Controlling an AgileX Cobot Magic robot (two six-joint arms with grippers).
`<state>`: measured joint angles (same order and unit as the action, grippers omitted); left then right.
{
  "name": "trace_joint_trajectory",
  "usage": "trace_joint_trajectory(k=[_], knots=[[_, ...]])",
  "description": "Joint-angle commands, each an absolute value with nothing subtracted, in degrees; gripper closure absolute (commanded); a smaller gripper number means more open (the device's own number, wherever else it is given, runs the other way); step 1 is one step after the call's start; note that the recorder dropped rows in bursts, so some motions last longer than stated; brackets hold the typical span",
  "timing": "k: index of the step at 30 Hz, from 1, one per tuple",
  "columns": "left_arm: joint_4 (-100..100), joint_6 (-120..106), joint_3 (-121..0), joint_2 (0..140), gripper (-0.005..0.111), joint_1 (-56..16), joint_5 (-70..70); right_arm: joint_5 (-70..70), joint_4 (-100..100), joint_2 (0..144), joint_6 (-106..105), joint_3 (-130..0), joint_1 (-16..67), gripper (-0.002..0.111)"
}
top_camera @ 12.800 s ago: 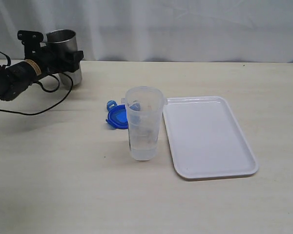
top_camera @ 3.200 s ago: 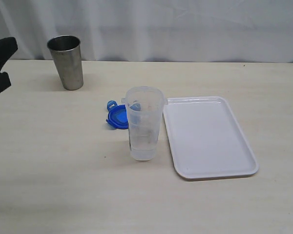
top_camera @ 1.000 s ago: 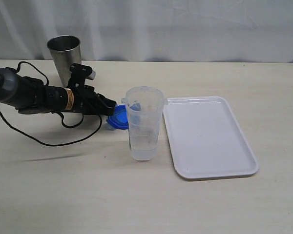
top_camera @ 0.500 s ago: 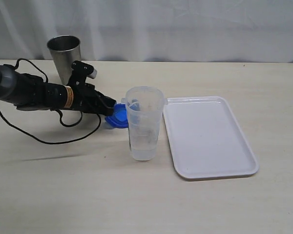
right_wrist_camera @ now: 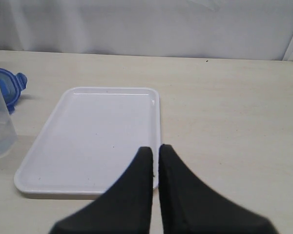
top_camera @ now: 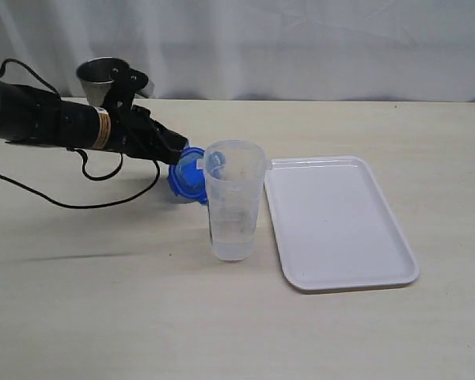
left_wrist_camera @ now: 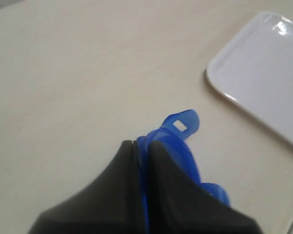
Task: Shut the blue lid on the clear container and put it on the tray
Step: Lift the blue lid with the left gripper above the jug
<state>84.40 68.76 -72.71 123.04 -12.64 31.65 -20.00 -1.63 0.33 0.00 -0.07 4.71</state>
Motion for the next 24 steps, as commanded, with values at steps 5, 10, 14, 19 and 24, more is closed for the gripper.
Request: trace_joint_trajectory(k=[5,10,14,19,24], knots=[[86.2,73.5,-72.0,115.9,0.107,-12.7,31.6,-19.6,-1.7,0.0,0.0,0.0,4.9,0.104],[86.8,74.0,-70.1,111.2,0.107,-12.7,31.6,-19.6,-1.7,0.0,0.0,0.0,4.9,0.104],[86.9,73.7,-68.1,106.9,0.107,-12.7,30.4,-19.6,-1.7,0.0,0.0,0.0,4.9,0.104],[87.8,73.9,-67.4,101.4,0.107,-12.7,31.4,-19.6,-1.7,0.0,0.0,0.0,4.9,0.104],[87.8,71.9,-67.4,97.3,0.107,-12.7,37.2,-19.6,-1.7,0.0,0.0,0.0,4.9,0.104]])
